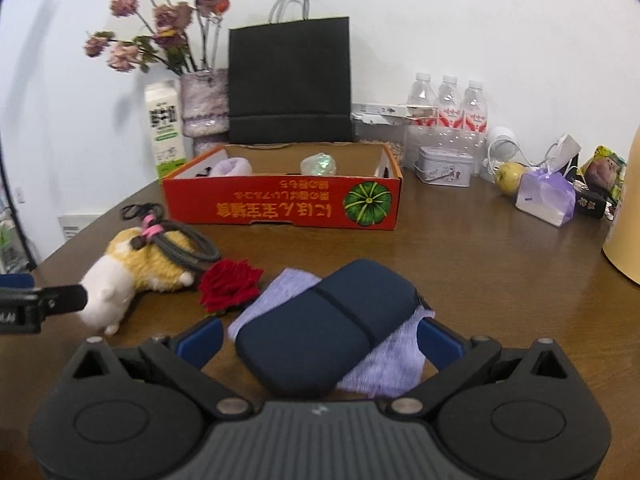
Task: Organize objects
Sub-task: 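Grasp the white-yellow plush sheep with the left tool while the right tool grasps the navy pouch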
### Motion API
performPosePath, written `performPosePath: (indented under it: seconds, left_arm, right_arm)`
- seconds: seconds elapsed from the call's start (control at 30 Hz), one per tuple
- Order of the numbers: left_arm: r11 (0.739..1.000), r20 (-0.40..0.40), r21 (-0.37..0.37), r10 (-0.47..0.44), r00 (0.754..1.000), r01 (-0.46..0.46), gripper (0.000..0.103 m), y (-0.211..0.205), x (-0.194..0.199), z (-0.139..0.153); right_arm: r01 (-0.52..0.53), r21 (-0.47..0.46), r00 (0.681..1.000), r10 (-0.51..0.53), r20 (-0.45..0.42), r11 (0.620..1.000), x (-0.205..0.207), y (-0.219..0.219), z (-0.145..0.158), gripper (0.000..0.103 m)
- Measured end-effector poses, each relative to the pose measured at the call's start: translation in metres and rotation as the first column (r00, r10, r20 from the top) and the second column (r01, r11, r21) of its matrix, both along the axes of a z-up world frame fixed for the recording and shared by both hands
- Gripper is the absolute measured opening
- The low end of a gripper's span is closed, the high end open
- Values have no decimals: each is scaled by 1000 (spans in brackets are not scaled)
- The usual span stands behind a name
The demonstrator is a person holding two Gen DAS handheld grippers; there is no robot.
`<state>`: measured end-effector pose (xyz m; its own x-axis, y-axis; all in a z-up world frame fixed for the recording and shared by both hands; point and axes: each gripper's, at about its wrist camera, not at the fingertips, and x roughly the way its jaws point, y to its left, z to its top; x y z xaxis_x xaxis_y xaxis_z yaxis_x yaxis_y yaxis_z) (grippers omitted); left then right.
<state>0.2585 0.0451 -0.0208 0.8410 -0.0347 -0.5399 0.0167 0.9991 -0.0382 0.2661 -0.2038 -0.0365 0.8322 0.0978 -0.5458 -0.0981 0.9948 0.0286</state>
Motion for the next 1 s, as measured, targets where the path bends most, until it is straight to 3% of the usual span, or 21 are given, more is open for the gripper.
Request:
performPosePath:
  seconds: [0.3, 0.4, 0.73, 1.0]
  left_arm:
    - [999, -23, -36, 0, 1000, 0, 103, 2, 18, -8]
    - [999, -34, -40, 5, 999, -6, 103, 6, 21, -10]
    - [999, -48, -37, 19, 999, -21, 103, 13, 24, -13]
    - [999, -54, -23, 29, 998, -30, 103, 10, 27, -15]
  right_arm:
    - [171, -41, 977, -175, -125, 984, 67, 8, -17, 103]
    - [171, -43, 972, -176, -153, 984, 74, 9, -28, 102]
    - [-28, -35, 986, 21, -168, 999, 57, -11, -26, 88]
    - [-174, -43, 972, 165, -165, 984, 47, -29, -26, 85]
